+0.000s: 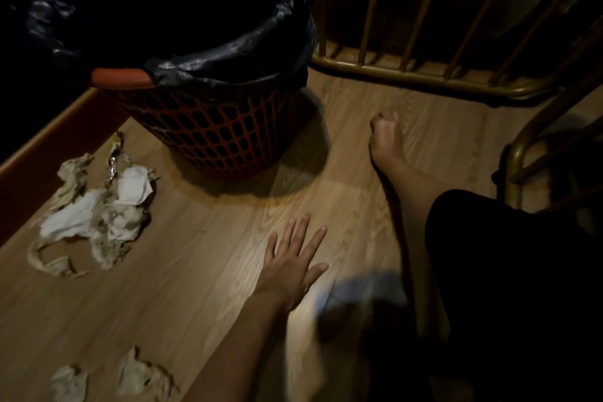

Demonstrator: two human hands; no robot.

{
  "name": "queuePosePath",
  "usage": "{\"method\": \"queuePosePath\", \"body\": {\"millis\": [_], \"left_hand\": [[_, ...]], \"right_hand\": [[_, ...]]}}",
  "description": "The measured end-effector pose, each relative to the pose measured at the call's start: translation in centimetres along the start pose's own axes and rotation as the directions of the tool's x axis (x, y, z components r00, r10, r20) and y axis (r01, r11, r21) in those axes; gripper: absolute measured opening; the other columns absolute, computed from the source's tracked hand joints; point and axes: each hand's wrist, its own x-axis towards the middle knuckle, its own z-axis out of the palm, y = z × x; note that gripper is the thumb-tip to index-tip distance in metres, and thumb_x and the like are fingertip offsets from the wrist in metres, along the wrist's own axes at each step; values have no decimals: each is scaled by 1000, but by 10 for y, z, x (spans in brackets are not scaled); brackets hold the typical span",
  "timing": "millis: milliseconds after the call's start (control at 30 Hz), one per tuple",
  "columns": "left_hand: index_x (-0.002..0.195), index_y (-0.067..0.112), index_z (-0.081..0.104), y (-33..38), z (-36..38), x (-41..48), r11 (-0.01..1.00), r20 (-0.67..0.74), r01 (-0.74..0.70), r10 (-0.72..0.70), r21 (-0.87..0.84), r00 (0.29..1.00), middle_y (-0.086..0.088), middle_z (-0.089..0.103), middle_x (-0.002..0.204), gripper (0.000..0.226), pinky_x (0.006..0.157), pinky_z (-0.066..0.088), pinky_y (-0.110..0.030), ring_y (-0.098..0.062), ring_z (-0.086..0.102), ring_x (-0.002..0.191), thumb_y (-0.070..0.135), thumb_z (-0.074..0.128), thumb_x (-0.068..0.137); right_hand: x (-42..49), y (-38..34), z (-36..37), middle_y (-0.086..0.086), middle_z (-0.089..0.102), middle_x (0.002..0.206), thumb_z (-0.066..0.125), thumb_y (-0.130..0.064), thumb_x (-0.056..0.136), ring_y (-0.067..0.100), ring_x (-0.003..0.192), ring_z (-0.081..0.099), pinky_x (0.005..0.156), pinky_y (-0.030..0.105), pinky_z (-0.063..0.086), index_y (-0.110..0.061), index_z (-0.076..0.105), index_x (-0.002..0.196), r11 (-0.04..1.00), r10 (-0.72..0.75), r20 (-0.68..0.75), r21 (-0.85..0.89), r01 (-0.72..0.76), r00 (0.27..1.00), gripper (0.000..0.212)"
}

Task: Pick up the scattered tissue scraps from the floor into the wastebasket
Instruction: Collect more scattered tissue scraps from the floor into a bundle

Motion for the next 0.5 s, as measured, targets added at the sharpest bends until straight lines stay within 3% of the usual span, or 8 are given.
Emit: {"method": "queuePosePath", "body": {"millis": [100, 200, 267, 400, 500], "left_hand": [[140, 46, -16, -1, 1, 1, 1000, 21, 0, 0, -14, 1000, 10, -31, 151, 60, 110, -15, -42, -15, -30, 137, 55, 22, 95], [142, 45, -10, -1, -4, 1, 999, 39, -15, 17, -47, 999, 9, -27, 153, 60, 112, -11, -43, -15, -27, 138, 54, 27, 95], [145, 39, -1, 0, -12, -4, 998, -11, -12, 11, -65, 1000, 6, -16, 157, 59, 115, -6, -43, -16, -18, 143, 47, 31, 96], [144, 22, 24, -26, -27, -51, 987, -226, 130, -148, -91, 963, -4, 17, 157, 50, 118, 12, -44, -21, 11, 145, 36, 32, 96], [134, 13, 44, -66, -28, -118, 924, -357, 305, -373, -233, 856, -16, 36, 147, 51, 113, 26, -46, -33, 29, 138, 34, 31, 89]], "right_hand": [[-5, 1, -11, 23, 61, 98, 43, 20, 78, 39, 95, 52, 77, 43, 48, 7, 64, 88, 996, -13, 3, 83, 13, 1000, 27], [-24, -14, -21, 19, 62, 102, 45, 12, 84, 30, 93, 56, 73, 27, 43, 2, 65, 94, 941, 180, 20, 289, -178, 984, 24], [-52, -39, -27, 18, 65, 101, 47, 8, 85, 27, 91, 60, 73, 23, 42, 1, 66, 98, 896, 249, -20, 383, -223, 968, 24], [-133, -111, -28, 23, 64, 91, 55, 8, 78, 37, 86, 59, 77, 37, 46, -1, 69, 90, 874, 56, 15, 482, -56, 998, 20], [-200, -174, -29, 22, 65, 86, 57, 12, 72, 35, 82, 60, 75, 35, 43, -1, 70, 82, 814, -161, 137, 578, 53, 978, 21]]}}
